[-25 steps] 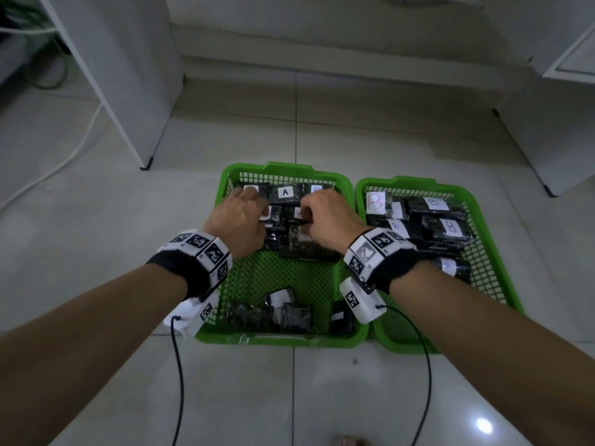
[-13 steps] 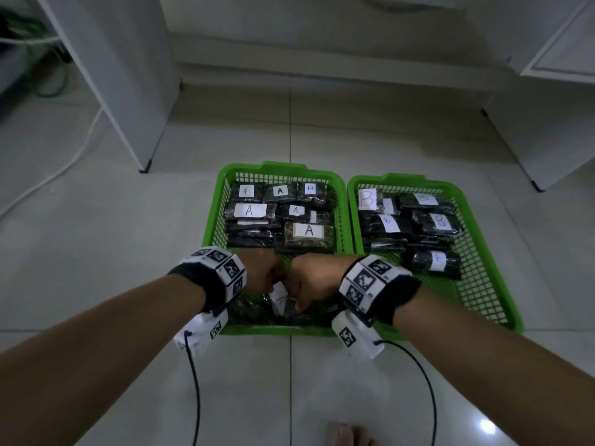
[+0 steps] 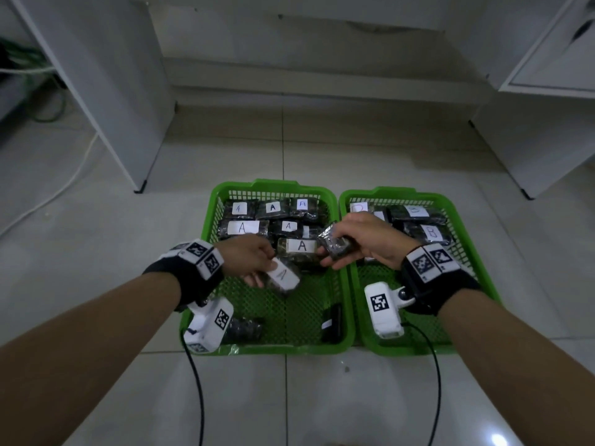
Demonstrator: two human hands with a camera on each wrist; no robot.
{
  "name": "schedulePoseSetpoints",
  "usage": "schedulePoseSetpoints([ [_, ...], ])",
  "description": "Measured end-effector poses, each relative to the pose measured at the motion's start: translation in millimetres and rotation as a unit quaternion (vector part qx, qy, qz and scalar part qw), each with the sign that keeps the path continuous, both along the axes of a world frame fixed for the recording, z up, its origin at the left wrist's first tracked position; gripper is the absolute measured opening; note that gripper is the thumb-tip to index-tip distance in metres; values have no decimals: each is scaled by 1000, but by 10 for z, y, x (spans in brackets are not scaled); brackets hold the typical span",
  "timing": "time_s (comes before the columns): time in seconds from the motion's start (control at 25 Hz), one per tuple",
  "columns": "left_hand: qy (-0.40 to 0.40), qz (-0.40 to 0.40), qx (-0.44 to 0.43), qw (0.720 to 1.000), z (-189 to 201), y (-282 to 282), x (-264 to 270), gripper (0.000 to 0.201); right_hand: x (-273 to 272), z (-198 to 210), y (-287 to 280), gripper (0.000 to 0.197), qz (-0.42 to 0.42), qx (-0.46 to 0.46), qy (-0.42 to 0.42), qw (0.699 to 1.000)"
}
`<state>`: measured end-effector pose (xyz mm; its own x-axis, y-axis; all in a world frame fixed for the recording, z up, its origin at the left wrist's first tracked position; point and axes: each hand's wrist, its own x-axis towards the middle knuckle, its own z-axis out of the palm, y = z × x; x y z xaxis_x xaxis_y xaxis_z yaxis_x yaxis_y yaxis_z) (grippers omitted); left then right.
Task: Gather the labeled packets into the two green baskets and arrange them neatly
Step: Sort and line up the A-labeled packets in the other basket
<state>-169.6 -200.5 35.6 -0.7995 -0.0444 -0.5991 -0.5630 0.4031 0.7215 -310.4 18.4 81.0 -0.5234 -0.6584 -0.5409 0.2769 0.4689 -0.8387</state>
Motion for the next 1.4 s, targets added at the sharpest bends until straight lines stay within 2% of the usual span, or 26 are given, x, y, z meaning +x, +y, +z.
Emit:
schedulePoseSetpoints([
  [0.12, 58, 128, 81, 987, 60, -118, -56, 21, -52, -115, -18, 31, -31, 8, 135, 990],
  [0.16, 71, 155, 94, 981, 69, -138, -75, 21, -60, -133, -28, 39, -29, 21, 211, 977],
  [0.24, 86, 184, 111, 973, 83, -155, -96, 20, -38, -144, -60, 49, -22, 48, 360, 932],
  [0.28, 92, 192, 120, 970, 83, -159, -103, 20, -18, -147, -82, 51, -19, 50, 410, 911],
  [0.32, 96, 198, 127, 967, 79, -164, -106, 20, 5, -154, -104, 51, -17, 43, 429, 902],
  [0.44, 111, 219, 135, 960, 65, -162, -141, 19, 33, -239, -139, 34, -12, 15, 419, 908],
  [0.52, 120, 234, 139, 955, 56, -158, -171, 20, 14, -286, -141, 31, -23, 21, 418, 908],
  [0.64, 133, 251, 132, 950, 27, -173, -224, 24, -23, -272, -125, 47, -40, 44, 381, 923],
  [0.72, 143, 269, 129, 944, 13, -186, -247, 25, -39, -291, -156, 58, -38, 64, 388, 919],
  [0.84, 152, 283, 112, 941, 6, -199, -264, 26, 22, -333, -283, 39, -12, 132, 448, 884],
  [0.96, 140, 293, 101, 940, -8, -198, -270, 26, 108, -368, -388, 37, 33, 182, 475, 860],
  [1.08, 123, 284, 85, 947, -32, -177, -271, 27, 154, -335, -440, 13, 88, 213, 539, 810],
  [1.24, 118, 279, 71, 950, -33, -152, -296, 25, 185, -271, -452, 11, 164, 266, 571, 760],
  [1.32, 112, 278, 72, 951, -24, -151, -310, 26, 184, -262, -465, 10, 181, 265, 579, 750],
  [1.4, 110, 277, 74, 952, -24, -155, -310, 25, 167, -258, -496, 12, 184, 256, 573, 757],
])
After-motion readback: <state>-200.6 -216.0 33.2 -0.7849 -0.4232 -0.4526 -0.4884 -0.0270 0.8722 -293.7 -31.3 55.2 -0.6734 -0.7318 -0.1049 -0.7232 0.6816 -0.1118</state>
